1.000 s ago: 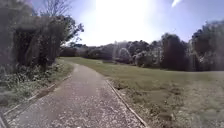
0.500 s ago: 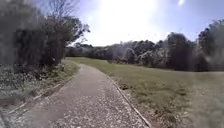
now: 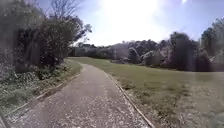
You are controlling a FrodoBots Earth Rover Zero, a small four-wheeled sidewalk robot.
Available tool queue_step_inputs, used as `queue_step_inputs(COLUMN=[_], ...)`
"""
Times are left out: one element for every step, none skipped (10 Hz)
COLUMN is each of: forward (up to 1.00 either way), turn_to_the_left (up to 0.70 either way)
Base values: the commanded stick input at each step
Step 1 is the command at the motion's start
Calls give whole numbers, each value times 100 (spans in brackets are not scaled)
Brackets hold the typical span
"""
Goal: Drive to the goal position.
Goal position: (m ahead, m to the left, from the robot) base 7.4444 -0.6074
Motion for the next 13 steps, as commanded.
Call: queue_step_inputs(forward=[70, 70, 70, 70, 70, 53, 6, 0, 0, 0, 0, 0, 0], turn_to_the_left=[0, 0, 0, 0, 0, 0, 0, 0, 0, 0, 0, 0, 0])
